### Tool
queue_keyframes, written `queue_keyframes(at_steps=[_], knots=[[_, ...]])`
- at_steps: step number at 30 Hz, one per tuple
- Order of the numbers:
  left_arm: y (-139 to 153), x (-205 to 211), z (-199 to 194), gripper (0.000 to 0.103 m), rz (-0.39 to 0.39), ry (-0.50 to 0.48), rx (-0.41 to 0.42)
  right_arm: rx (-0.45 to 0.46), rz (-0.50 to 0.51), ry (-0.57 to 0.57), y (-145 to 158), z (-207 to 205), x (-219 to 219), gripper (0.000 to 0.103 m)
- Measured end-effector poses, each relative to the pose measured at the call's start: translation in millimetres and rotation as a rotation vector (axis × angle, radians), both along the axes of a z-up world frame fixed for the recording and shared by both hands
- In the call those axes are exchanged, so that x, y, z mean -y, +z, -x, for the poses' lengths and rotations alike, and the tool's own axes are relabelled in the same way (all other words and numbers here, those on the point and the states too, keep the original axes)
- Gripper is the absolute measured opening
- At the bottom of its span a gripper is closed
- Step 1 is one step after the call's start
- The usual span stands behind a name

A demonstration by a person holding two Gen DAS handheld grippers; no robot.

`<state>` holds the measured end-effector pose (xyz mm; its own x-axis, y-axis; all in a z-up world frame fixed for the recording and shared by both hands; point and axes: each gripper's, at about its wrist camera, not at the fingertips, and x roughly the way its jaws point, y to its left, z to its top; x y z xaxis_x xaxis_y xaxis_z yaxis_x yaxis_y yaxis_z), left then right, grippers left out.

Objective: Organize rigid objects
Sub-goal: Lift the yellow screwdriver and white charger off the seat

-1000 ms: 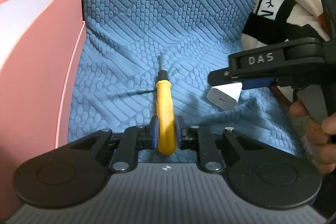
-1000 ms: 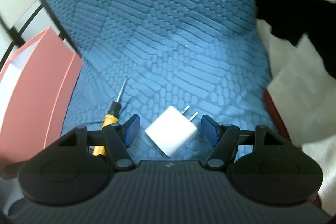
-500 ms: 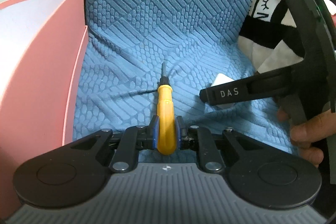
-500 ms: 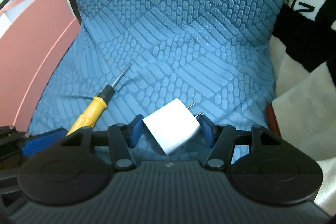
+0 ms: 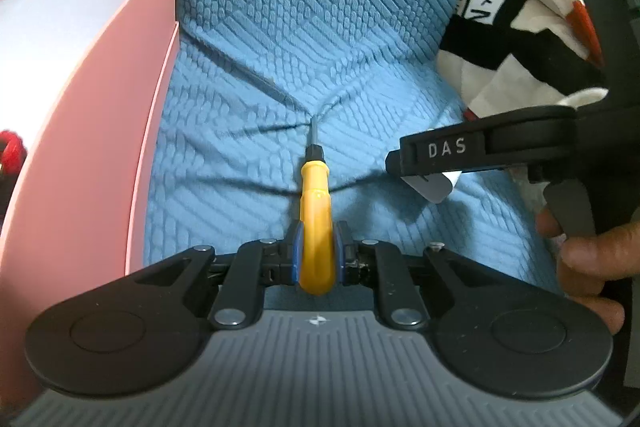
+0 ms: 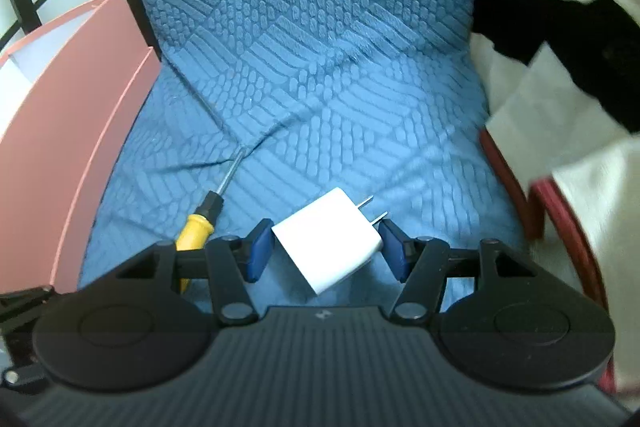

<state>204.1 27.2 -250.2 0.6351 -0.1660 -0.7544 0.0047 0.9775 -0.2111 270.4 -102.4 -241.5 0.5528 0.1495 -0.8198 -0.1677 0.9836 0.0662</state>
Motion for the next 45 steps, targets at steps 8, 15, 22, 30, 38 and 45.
queue_keyframes(at_steps=[8,15,22,30,38,45], knots=[[3,1,31,0.019,0.005,-0.002,-0.011,0.005,-0.062,-0.020,9,35,5,0.061],[5,8,57,0.019,-0.003,-0.018,-0.021,-0.015,-0.075,-0.040,1,68,8,0.061],[1,18,73,0.019,0.002,-0.034,-0.035,-0.012,-0.050,-0.046,-14,79,11,0.061],[-4,16,74,0.020,0.030,-0.050,-0.045,0.005,-0.104,-0.026,-5,78,24,0.063],[-7,16,71,0.020,0.036,-0.044,-0.040,-0.005,-0.066,0.150,7,77,19,0.063],[-7,12,70,0.022,0.055,-0.037,-0.041,-0.018,0.062,0.208,3,65,12,0.062]])
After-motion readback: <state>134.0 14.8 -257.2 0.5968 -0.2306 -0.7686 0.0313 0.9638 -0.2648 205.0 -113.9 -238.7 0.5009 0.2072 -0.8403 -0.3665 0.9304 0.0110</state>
